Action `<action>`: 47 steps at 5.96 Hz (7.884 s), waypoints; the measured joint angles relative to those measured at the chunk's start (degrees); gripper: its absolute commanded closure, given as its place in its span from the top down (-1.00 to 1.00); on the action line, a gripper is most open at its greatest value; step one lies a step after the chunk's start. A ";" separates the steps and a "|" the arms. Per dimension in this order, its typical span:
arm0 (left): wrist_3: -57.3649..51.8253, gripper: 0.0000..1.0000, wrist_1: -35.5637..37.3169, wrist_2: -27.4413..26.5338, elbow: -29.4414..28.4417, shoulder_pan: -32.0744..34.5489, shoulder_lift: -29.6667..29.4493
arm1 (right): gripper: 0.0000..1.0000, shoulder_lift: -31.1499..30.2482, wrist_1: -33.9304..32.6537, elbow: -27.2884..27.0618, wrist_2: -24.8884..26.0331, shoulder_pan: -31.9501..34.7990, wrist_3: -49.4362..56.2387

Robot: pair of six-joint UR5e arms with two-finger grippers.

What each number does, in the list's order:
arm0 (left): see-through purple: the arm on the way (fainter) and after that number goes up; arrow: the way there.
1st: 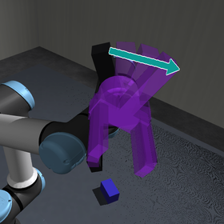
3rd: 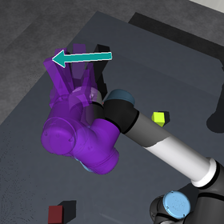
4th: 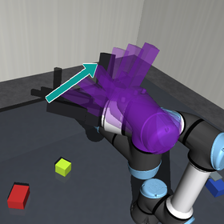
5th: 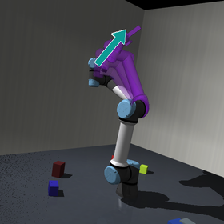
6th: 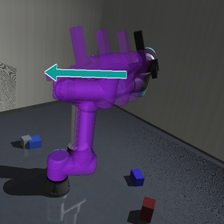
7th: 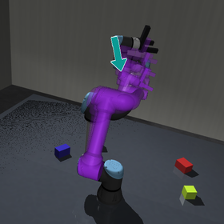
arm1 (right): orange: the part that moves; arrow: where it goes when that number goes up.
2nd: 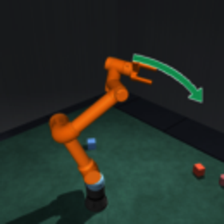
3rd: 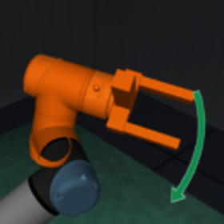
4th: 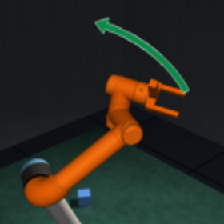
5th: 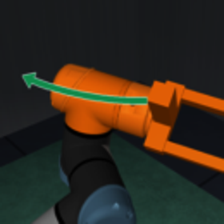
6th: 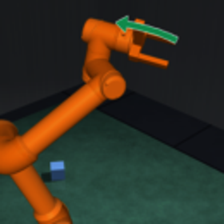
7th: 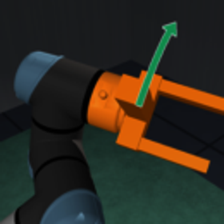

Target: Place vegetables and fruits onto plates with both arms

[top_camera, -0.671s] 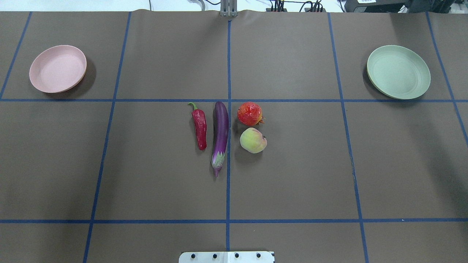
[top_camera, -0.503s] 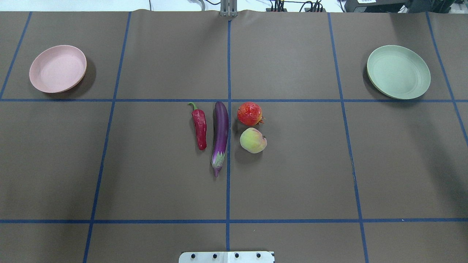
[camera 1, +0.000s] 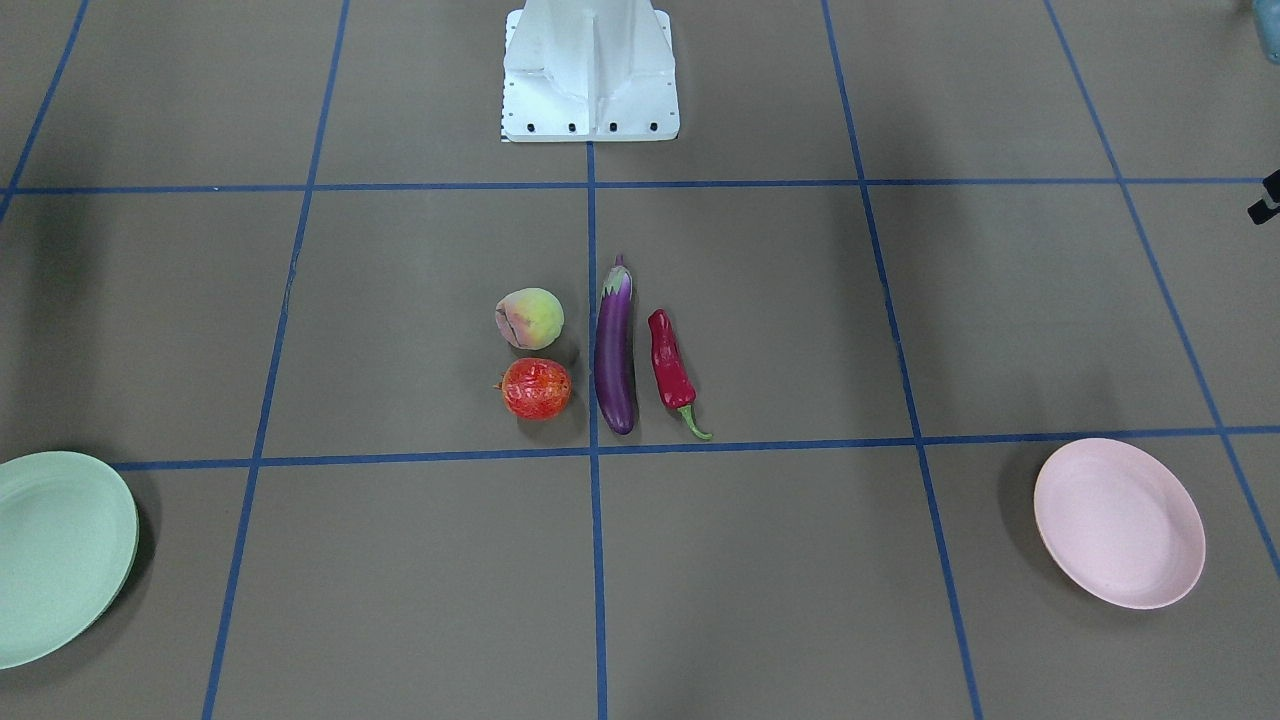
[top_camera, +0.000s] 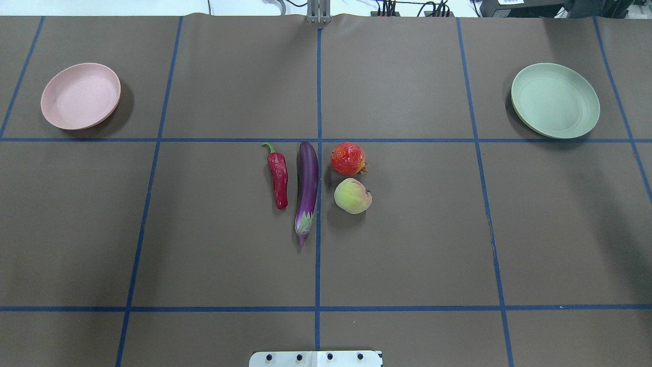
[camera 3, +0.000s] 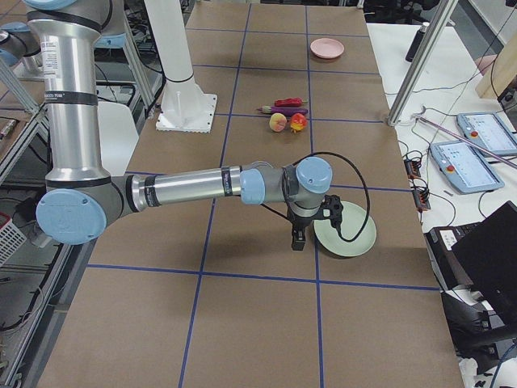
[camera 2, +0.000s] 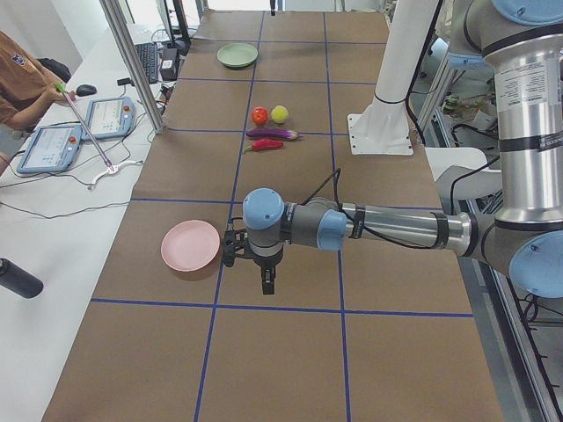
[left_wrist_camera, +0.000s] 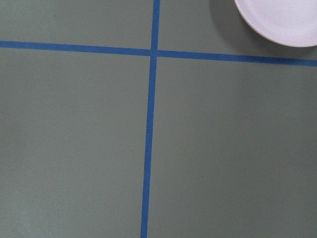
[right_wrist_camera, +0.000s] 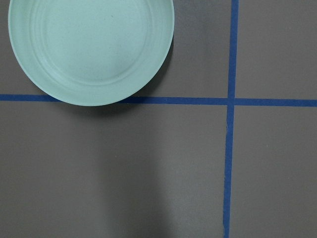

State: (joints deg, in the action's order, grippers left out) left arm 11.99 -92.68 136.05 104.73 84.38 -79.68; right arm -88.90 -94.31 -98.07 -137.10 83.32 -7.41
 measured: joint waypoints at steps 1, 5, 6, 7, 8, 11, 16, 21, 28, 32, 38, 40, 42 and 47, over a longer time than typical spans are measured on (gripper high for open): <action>-0.03 1.00 0.00 -0.12 0.03 0.01 0.10 | 1.00 0.00 0.00 -0.01 -0.01 0.00 -0.02; -0.13 1.00 -0.04 -0.09 0.27 0.03 0.37 | 1.00 -0.04 0.09 -0.09 -0.18 0.00 -0.06; -0.13 1.00 -0.04 -0.08 0.29 -0.04 0.40 | 1.00 -0.04 0.12 -0.10 -0.18 0.00 -0.06; -0.13 1.00 -0.04 -0.08 0.30 -0.08 0.40 | 1.00 -0.04 0.15 -0.13 -0.18 0.00 -0.07; -0.13 1.00 -0.04 -0.05 0.29 -0.08 0.41 | 1.00 -0.04 0.17 -0.16 -0.18 -0.04 -0.06; -0.09 1.00 -0.04 0.00 0.36 -0.09 0.41 | 1.00 -0.04 0.18 -0.31 -0.28 -0.13 -0.05; -0.28 1.00 -0.29 0.39 0.58 -0.16 0.97 | 1.00 0.54 1.85 -1.04 -2.21 -3.69 -0.08; 1.65 1.00 -3.97 5.45 1.36 -3.98 -0.28 | 1.00 9.44 20.52 -4.12 -2.72 -20.60 -44.79; 10.77 1.00 -6.04 4.96 3.12 -8.61 -1.35 | 0.98 24.62 30.19 -1.14 25.41 -48.80 -99.73; 10.82 1.00 -6.10 4.93 3.16 -8.62 -1.35 | 0.98 26.04 32.76 3.17 27.73 -52.40 -104.04; 10.86 1.00 -6.02 4.84 3.12 -8.62 -1.35 | 0.97 28.03 32.78 3.96 30.55 -53.07 -109.02; 10.86 1.00 -6.02 4.84 3.12 -8.62 -1.35 | 0.97 28.00 32.78 4.67 31.10 -53.60 -109.13; 10.86 1.00 -6.02 4.84 3.14 -8.62 -1.35 | 0.23 28.50 32.78 5.31 32.16 -54.02 -109.16; 34.00 1.00 -6.95 4.23 6.24 -18.22 -11.86 | -1.00 28.23 31.89 3.34 25.03 -45.72 -105.51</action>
State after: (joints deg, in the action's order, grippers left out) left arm 46.00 -99.64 140.29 110.97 66.16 -91.54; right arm -60.67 -62.42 -94.74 -112.07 37.60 -112.92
